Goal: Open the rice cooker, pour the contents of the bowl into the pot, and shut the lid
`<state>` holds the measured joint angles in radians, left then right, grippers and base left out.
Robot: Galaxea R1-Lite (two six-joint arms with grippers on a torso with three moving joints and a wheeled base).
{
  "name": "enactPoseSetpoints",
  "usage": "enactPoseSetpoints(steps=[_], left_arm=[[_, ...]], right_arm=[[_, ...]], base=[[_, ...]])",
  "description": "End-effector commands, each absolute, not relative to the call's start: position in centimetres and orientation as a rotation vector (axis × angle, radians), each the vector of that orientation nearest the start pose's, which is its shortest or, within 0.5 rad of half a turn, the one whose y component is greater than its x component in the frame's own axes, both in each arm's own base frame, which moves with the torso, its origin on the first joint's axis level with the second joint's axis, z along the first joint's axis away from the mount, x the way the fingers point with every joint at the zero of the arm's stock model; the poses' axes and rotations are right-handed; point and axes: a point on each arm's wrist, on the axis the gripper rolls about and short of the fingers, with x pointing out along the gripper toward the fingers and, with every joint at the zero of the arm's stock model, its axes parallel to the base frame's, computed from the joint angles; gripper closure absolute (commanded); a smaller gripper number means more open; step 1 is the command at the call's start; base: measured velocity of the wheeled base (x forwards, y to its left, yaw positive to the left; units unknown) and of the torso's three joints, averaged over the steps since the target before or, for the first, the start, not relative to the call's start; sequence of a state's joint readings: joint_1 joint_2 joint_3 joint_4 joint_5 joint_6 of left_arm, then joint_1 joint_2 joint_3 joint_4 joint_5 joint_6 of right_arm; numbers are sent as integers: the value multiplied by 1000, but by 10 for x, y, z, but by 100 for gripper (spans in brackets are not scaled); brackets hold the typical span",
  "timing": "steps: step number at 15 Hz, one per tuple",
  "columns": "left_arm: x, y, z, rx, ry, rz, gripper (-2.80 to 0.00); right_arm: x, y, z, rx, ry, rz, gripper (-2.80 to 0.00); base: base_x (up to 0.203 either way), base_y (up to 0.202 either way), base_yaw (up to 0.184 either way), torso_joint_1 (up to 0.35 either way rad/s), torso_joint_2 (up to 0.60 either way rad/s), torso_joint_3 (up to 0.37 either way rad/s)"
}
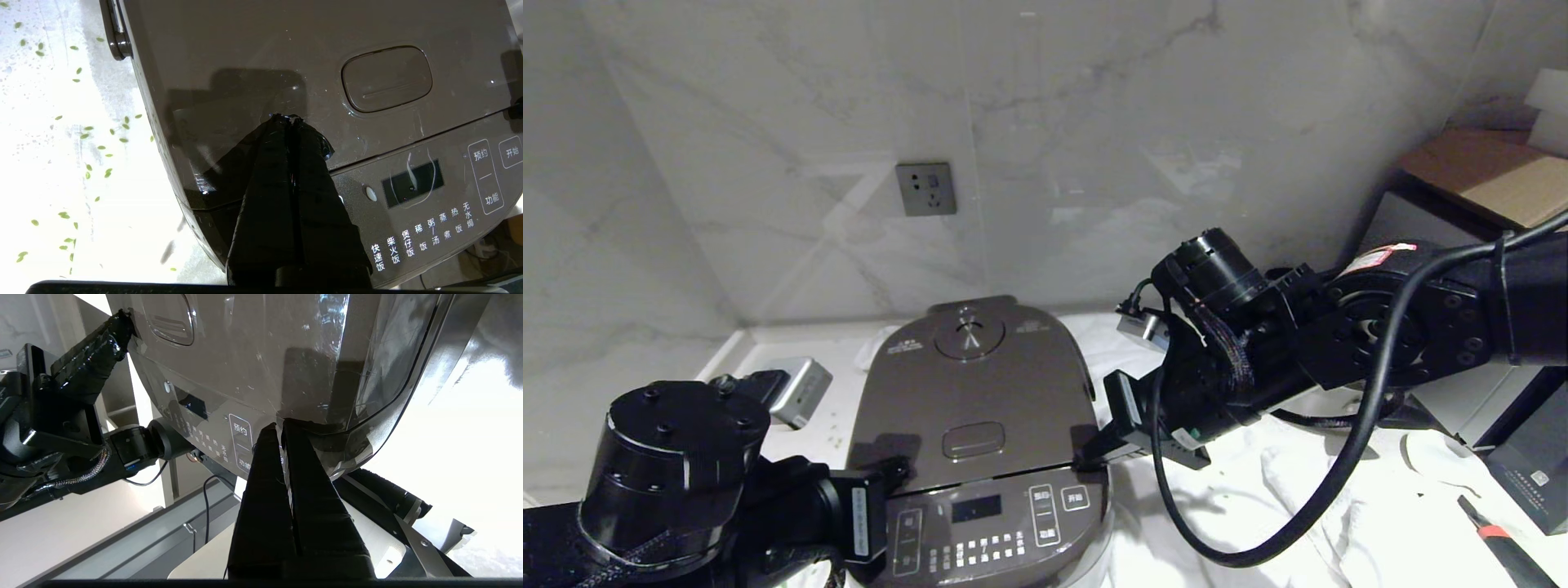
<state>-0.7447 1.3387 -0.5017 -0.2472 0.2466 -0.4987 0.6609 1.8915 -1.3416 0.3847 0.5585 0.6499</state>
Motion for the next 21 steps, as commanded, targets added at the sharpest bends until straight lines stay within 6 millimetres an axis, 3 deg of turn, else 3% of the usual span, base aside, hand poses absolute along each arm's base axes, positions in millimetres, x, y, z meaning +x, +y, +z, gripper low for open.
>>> enactPoseSetpoints(steps=[1,6,12,14,17,21], left_arm=[[143,-127,153,-183,642,-341,0],[143,-128,157,-192,628,-350,0],[140,-114,215,-329,411,-363,0],[135,-104,221,-332,397,-339,0],[111,-80,236,-353,345,-338,0],[50,-31,257,-340,179,-367,0]], right_arm=[[263,220,174,473,1328,752,0],[265,219,177,480,1310,753,0],[270,209,222,544,1163,787,0],[268,205,229,551,1141,793,0],[254,194,244,548,1093,798,0],[247,186,245,516,1035,696,0]], base=[[0,0,0,0,0,0],[0,0,0,0,0,0],[0,0,0,0,0,0],[0,0,0,0,0,0],[0,0,0,0,0,0],[0,0,0,0,0,0]])
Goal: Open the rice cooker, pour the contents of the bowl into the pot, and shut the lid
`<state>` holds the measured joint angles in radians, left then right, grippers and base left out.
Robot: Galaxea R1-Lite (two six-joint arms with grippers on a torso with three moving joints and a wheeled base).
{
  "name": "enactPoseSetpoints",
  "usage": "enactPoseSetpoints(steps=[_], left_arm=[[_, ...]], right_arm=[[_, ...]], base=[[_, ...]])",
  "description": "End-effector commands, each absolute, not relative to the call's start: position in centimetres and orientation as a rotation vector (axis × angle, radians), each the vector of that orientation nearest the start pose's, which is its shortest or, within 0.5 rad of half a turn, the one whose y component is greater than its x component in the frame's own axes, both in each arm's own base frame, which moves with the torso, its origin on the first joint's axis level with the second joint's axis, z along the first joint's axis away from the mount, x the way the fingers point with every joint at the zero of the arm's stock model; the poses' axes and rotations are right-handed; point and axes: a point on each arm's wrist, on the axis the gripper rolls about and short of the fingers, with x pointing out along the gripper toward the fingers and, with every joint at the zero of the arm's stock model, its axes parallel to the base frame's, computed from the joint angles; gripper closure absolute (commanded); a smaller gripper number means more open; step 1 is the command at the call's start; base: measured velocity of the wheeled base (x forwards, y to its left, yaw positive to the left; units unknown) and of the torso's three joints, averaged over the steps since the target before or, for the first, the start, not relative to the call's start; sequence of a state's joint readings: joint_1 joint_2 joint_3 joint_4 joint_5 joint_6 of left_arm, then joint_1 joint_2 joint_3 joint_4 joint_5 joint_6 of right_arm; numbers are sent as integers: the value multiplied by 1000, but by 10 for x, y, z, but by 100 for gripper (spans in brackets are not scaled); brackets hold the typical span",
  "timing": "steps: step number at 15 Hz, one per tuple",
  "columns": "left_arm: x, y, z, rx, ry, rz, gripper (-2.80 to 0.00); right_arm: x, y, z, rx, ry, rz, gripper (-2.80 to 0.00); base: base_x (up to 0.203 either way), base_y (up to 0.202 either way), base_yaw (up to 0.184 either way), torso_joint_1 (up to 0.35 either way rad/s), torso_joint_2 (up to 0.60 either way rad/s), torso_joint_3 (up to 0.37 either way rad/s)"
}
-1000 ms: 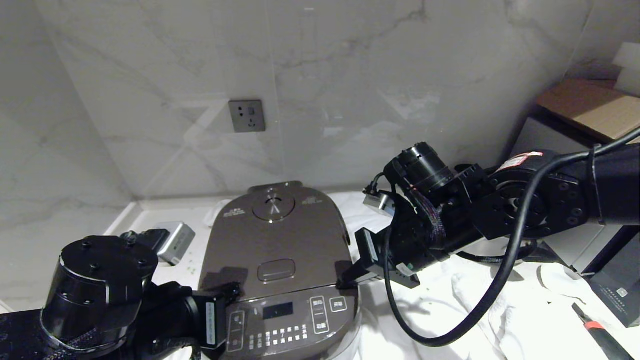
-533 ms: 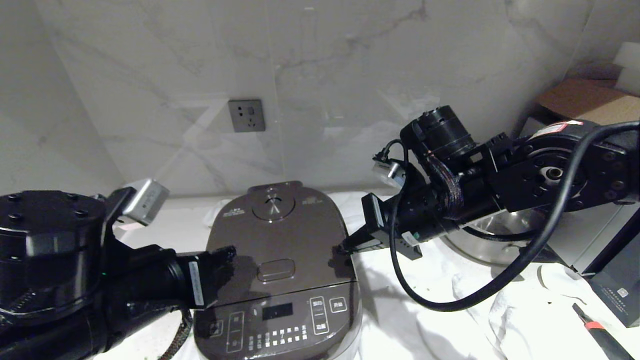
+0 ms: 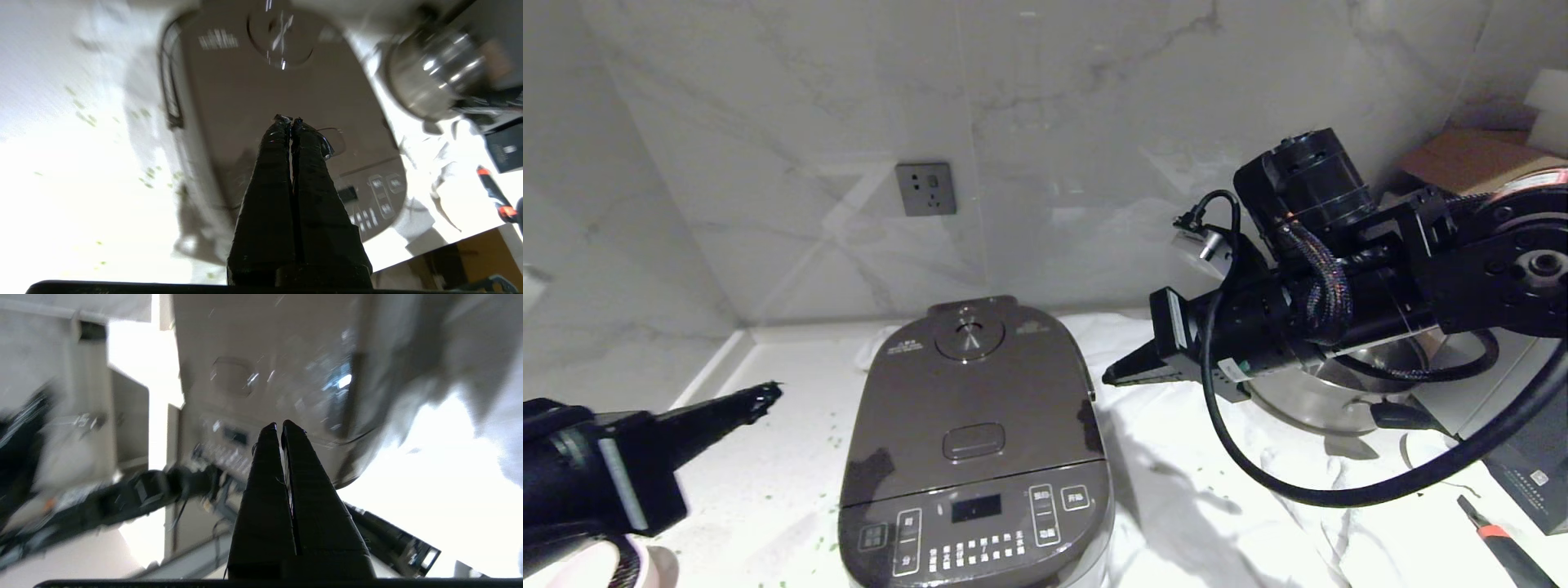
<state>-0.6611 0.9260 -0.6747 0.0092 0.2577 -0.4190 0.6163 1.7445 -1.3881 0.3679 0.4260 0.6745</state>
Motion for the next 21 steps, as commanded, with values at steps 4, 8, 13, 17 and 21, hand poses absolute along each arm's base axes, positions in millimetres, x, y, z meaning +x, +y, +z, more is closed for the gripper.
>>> enactPoseSetpoints(steps=[4,8,13,17,21], left_arm=[[-5,11,255,-204,67,-192,0],[-38,22,270,-46,-51,86,0],[-57,12,265,29,-84,414,0],[-90,7,212,126,-159,373,0],[-72,6,150,173,-46,267,0]], right_arm=[[243,180,251,525,1009,688,0],[233,170,253,527,1004,679,0],[238,173,243,522,1041,674,0],[237,175,236,518,1066,672,0],[237,180,230,506,1094,677,0]], base=[[0,0,0,0,0,0],[0,0,0,0,0,0],[0,0,0,0,0,0],[0,0,0,0,0,0],[0,0,0,0,0,0]])
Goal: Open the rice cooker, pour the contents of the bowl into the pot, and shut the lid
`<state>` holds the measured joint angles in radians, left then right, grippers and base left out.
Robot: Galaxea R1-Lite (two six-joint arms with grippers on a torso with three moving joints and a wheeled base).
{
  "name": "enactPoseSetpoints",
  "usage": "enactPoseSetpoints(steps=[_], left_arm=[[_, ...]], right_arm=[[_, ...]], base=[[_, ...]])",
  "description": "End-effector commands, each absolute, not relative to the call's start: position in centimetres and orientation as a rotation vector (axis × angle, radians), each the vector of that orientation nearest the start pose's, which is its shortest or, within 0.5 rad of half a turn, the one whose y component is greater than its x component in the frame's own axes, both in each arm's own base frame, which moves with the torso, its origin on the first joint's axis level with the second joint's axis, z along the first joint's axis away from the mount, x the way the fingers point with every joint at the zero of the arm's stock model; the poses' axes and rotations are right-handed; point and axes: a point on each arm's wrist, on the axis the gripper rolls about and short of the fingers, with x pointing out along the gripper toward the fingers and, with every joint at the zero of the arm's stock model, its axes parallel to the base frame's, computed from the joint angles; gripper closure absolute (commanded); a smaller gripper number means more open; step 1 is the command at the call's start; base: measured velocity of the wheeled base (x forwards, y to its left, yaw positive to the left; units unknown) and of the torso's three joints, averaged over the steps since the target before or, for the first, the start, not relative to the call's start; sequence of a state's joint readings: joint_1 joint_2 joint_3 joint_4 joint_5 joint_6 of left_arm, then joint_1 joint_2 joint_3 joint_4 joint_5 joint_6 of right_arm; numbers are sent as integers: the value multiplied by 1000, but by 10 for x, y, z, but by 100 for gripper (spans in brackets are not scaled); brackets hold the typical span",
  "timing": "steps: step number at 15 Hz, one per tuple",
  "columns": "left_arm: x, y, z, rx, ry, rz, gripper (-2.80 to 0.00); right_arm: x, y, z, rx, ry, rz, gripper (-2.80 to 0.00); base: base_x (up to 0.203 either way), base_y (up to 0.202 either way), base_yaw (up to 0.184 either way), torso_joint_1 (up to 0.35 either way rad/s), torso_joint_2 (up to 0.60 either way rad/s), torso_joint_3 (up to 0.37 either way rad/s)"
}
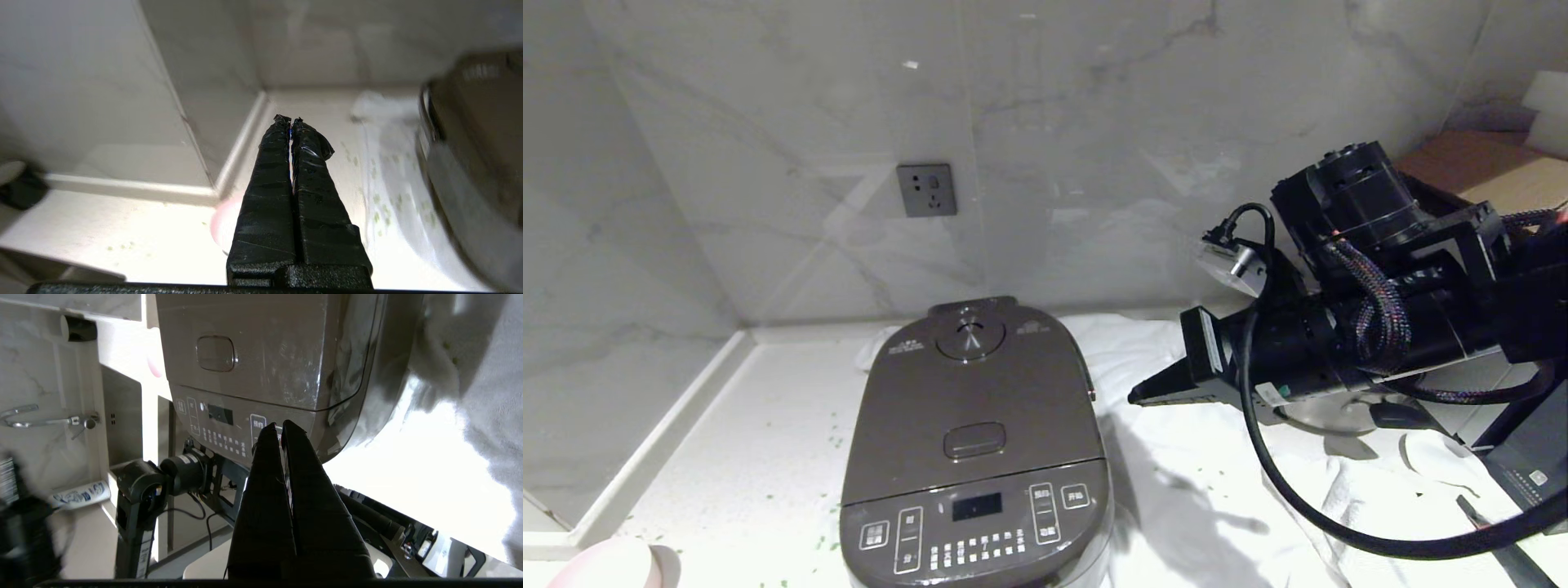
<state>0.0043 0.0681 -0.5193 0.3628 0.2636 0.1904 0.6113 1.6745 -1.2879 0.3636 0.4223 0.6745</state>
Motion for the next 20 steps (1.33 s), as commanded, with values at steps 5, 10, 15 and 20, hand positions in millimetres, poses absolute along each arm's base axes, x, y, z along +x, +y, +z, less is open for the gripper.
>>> enactPoseSetpoints(steps=[5,10,15,20], left_arm=[[-41,1,99,114,75,54,0],[-31,0,77,66,123,20,0],[-31,0,76,55,123,-2,0],[-31,0,76,57,123,3,0]], right_arm=[[226,196,216,461,1160,706,0],[217,218,203,373,1202,767,0],[212,236,191,327,1248,791,0],[221,231,185,340,1256,756,0]], base=[[0,0,0,0,0,0],[0,0,0,0,0,0],[0,0,0,0,0,0],[0,0,0,0,0,0]])
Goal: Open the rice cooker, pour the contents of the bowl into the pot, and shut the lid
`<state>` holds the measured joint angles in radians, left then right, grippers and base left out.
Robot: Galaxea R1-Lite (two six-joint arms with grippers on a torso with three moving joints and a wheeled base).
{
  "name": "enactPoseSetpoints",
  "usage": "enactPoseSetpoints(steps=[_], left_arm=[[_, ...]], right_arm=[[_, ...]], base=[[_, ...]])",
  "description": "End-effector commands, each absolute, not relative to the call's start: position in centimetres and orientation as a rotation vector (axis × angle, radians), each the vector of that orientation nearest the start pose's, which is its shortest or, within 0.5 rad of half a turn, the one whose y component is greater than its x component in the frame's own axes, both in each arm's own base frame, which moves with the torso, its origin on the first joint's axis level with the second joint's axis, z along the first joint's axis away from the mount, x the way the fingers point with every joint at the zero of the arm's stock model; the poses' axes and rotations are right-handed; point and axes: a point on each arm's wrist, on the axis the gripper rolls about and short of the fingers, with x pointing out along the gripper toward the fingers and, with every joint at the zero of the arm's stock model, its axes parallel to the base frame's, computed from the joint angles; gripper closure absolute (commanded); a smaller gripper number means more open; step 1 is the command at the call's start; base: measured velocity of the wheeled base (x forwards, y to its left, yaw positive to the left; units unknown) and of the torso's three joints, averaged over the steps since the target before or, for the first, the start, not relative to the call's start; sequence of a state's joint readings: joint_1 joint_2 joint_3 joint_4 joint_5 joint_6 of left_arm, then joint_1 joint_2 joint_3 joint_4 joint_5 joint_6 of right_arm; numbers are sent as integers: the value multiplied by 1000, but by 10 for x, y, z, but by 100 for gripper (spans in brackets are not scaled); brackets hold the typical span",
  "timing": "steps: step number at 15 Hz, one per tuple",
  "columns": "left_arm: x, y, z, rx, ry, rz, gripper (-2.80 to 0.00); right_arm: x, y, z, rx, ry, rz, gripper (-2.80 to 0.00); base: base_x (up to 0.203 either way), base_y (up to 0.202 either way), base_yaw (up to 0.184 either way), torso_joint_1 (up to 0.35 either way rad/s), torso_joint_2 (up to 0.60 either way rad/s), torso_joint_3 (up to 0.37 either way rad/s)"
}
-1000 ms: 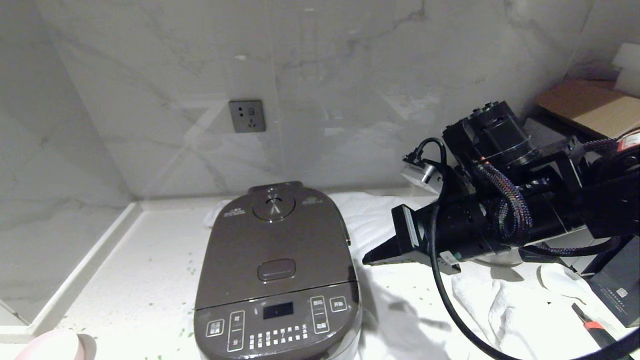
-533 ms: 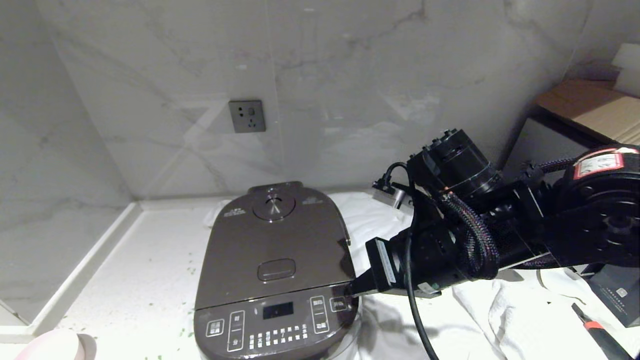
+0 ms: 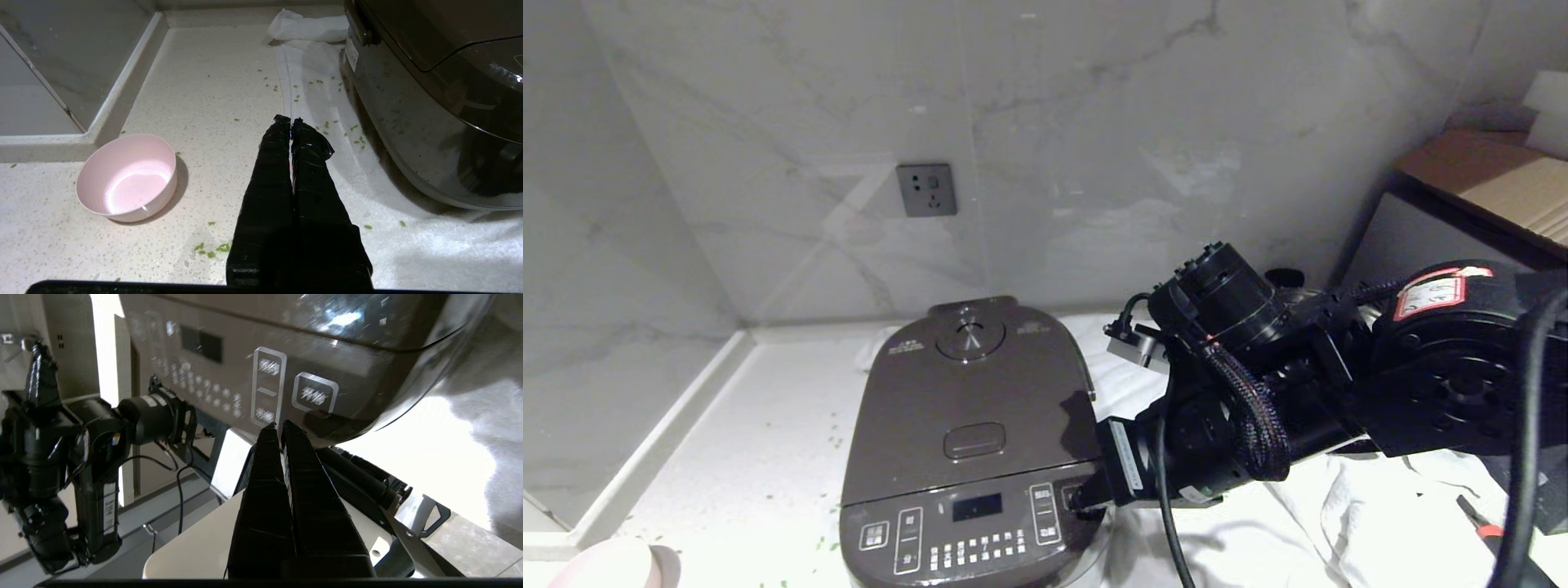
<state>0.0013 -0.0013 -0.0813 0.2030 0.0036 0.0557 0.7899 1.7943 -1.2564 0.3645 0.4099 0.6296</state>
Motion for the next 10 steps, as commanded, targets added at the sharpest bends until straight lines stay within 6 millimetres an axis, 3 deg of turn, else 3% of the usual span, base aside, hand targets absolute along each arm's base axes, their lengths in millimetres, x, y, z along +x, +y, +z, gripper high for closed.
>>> enactPoseSetpoints(steps=[1,4,10], left_arm=[[-31,0,76,57,123,4,0],[-31,0,76,55,123,4,0],[-31,0,76,54,123,6,0]], right_arm=[[225,229,182,342,1258,743,0],[235,222,178,333,1249,735,0],[246,234,172,358,1212,793,0]], base=[[0,0,0,0,0,0],[0,0,0,0,0,0],[0,0,0,0,0,0]])
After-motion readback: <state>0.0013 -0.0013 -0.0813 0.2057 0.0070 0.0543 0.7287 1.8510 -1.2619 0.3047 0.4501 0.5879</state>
